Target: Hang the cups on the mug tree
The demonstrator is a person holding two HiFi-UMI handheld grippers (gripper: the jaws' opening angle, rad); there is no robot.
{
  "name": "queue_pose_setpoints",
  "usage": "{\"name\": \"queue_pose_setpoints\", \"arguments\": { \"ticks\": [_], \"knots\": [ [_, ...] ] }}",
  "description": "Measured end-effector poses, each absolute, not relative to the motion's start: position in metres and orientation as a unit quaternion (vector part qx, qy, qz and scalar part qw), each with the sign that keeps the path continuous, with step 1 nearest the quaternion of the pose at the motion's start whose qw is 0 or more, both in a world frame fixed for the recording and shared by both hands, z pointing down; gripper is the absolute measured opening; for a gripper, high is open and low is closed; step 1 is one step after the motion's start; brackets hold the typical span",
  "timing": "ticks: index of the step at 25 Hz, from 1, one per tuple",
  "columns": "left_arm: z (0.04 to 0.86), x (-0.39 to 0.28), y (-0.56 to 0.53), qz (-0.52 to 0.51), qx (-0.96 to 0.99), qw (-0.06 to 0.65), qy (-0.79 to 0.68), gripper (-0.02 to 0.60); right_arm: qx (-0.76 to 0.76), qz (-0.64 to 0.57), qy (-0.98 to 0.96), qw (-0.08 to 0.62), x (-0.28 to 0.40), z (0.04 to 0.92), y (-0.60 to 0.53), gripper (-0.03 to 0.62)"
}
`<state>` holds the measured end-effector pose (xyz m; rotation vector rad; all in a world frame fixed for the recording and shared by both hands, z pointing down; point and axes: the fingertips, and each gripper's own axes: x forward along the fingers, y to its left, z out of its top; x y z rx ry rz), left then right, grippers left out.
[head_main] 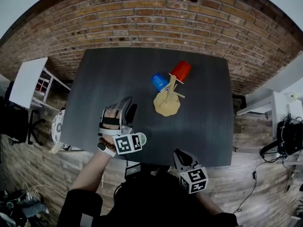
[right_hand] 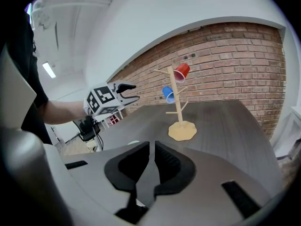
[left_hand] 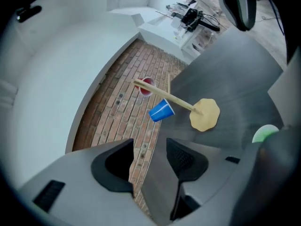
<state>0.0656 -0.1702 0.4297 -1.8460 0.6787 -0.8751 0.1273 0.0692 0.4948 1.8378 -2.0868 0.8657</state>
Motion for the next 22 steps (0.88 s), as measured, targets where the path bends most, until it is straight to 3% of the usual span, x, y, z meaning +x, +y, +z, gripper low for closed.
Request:
{"name": "queue_pose_setpoints", "arguments": {
  "ticks": [7,14,17,22],
  "knots": [
    [0.408,0.012,-0.147,-0.307,-0.856,0.253,0.331,0.224,0.616,0.282,-0.726,0.115,0.115,0.486,0.048,0.057],
    [0.387,0.005,-0.086,-0.244,-0.897,0.204,0.306,0.166,0.622,0.237,-0.741,0.089,0.104,0.454,0.024,0.057],
    [0.381,0.005,-0.066,-0.194,-0.922,0.16,0.295,0.053,0.624,0.226,-0.745,0.063,0.103,0.444,0.017,0.057],
    [0.383,0.005,-0.042,-0.166,-0.942,0.09,0.278,0.025,0.609,0.218,-0.763,0.018,0.09,0.428,0.007,0.055]
  ]
}}
